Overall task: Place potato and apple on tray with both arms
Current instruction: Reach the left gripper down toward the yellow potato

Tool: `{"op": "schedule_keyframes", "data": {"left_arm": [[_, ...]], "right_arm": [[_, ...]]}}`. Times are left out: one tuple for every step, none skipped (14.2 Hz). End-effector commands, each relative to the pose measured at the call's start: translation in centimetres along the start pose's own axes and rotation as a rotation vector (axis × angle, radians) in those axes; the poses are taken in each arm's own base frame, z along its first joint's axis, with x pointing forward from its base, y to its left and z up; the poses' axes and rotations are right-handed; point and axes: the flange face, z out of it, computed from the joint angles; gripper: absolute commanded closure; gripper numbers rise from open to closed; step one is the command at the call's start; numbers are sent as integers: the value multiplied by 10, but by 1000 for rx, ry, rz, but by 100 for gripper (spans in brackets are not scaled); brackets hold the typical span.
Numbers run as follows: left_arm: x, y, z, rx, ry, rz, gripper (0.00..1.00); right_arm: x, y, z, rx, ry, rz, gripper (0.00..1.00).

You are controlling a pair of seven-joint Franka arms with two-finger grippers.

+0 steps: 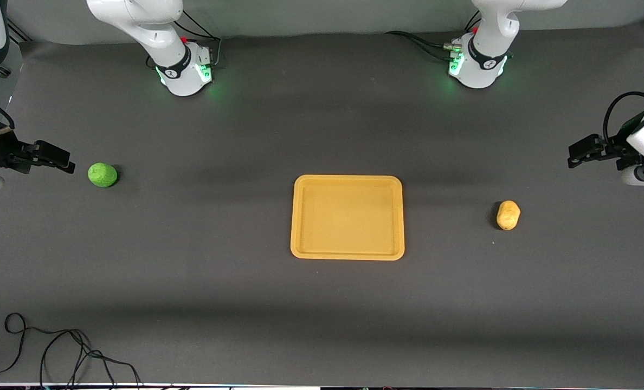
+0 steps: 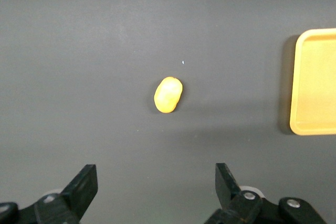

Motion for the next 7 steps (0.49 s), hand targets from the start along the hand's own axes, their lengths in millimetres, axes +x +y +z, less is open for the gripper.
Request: {"op": "schedule_keyframes", "data": {"left_arm": [[-1, -8, -7, 0, 9, 77, 0], [-2, -13, -9, -2, 11, 88, 0], [-2, -13, -9, -2, 13, 87, 0], [-1, -12, -8, -2, 13, 87, 0], [-1, -12, -8, -2, 13, 87, 0], [-1, -12, -8, -2, 13, 87, 0], [-2, -12, -8, -2, 11, 84, 0]], "right_arm": [[-2, -3, -7, 16, -12, 21, 0], [-3, -3, -7, 16, -13, 21, 0], [-3, -3, -8, 16, -13, 21, 0], [-2, -3, -7, 16, -15, 22, 0], [-2, -4, -7, 16, -15, 19, 0], [-1, -5, -6, 16, -16, 16, 0], [-1, -6, -5, 16, -18, 15, 0]]}}
